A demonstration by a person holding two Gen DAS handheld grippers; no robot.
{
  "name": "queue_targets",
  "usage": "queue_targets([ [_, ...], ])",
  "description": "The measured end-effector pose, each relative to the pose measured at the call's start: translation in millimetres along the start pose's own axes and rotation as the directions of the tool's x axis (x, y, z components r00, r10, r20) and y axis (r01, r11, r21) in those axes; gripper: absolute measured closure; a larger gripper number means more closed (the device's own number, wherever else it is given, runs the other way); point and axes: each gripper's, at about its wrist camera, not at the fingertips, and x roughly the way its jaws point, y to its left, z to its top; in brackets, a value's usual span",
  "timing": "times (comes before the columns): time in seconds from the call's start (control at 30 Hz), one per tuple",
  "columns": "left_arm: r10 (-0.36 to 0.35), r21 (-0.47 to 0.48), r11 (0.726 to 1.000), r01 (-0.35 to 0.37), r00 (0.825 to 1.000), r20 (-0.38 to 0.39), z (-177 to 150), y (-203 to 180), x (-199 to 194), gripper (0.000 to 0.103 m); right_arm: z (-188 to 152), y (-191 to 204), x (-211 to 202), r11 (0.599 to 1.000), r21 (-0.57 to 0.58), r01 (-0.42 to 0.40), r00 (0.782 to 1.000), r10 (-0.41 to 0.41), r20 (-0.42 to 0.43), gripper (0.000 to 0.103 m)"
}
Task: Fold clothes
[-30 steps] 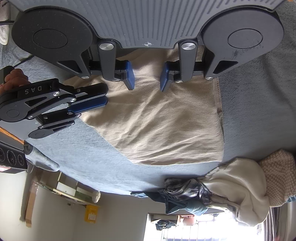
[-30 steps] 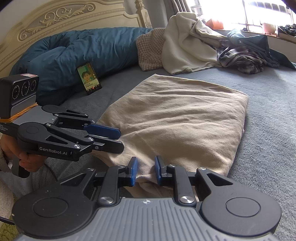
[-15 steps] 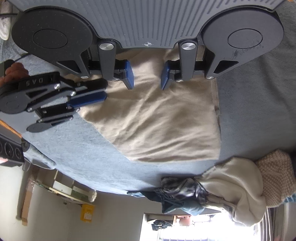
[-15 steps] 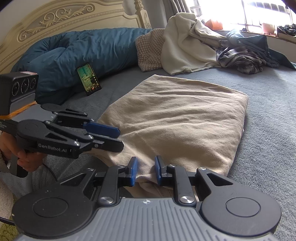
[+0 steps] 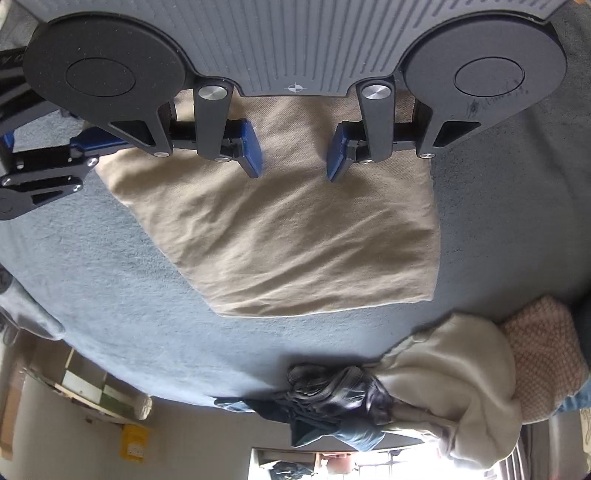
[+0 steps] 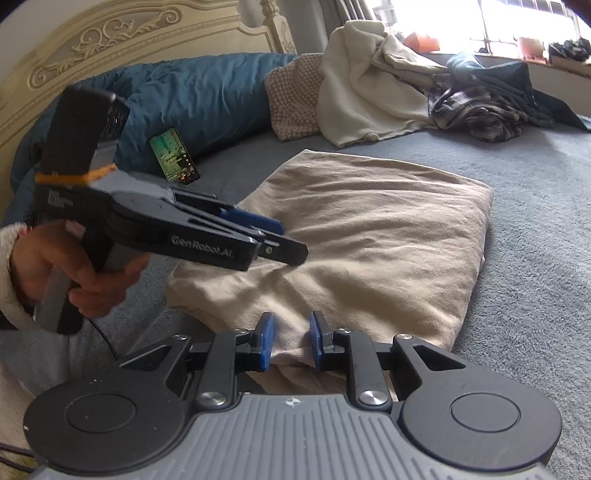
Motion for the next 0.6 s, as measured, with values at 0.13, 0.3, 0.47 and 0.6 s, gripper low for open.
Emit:
queue_targets([
  [0.13,0.004,-0.009,1.000,-0.004,1.000,-0.013,0.6,-0.7,0.6,0.062,17.9,-7.0,-13.0,0.999,0.033,0.027,0.998,-0.029,0.050,0.080],
  [0.3,0.024,0.007,1.000,-0.024,0.999,-0.039,3.1,-6.4,2.8,0.060,25.9,-29.9,-6.5,0.986,0.115,0.124,0.990,-0.130,0.049,0.077],
  [0.47,0.068,0.064,0.996,-0.064,0.996,-0.059,3.2,-18.0,4.2,0.055,14.3,-37.6,11.6,0.970,0.159,0.183,0.983,-0.180,-0.029,0.077],
  [0.6,0.085,0.075,0.994,-0.079,0.993,-0.080,7.2,-20.9,5.9,0.054,31.4,-39.8,10.0,0.969,0.141,0.201,0.980,-0.198,-0.037,0.077],
])
